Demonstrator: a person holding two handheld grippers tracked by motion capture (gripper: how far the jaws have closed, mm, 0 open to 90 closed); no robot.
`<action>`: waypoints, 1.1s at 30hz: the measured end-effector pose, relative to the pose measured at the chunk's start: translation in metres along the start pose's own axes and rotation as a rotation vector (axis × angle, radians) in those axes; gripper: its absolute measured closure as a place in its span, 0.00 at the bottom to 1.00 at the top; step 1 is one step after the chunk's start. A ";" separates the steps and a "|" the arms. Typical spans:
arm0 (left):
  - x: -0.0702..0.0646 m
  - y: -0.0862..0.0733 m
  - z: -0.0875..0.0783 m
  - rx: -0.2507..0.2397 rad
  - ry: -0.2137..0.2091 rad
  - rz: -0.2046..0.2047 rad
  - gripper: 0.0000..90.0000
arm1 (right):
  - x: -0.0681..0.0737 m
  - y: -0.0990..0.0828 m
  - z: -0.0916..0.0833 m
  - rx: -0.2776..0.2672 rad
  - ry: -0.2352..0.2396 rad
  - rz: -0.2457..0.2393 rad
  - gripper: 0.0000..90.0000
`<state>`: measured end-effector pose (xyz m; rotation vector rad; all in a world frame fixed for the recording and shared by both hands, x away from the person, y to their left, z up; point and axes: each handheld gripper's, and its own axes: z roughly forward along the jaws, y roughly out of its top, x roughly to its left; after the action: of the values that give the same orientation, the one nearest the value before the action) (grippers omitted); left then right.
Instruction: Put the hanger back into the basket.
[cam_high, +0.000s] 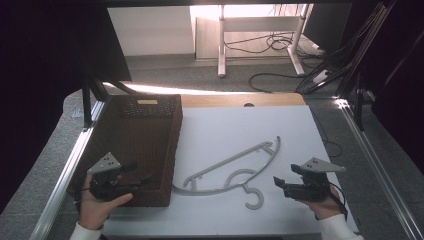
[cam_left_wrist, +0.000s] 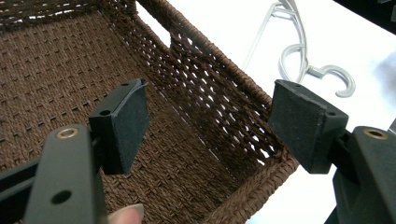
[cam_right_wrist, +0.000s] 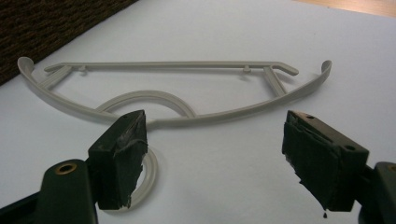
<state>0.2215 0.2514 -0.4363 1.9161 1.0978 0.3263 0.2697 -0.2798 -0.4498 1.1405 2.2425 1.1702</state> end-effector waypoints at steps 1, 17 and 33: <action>0.000 0.000 0.000 -0.003 0.001 0.000 0.31 | 0.000 0.000 0.000 0.002 0.000 0.000 0.25; -0.002 0.002 -0.001 -0.011 0.001 0.007 0.31 | 0.000 -0.005 -0.001 0.044 -0.009 0.002 0.24; -0.002 0.001 0.002 0.000 0.004 0.005 0.31 | 0.002 -0.007 0.005 0.086 -0.016 -0.010 0.24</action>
<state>0.2221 0.2487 -0.4358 1.9191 1.0962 0.3333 0.2681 -0.2785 -0.4580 1.1649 2.3033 1.0665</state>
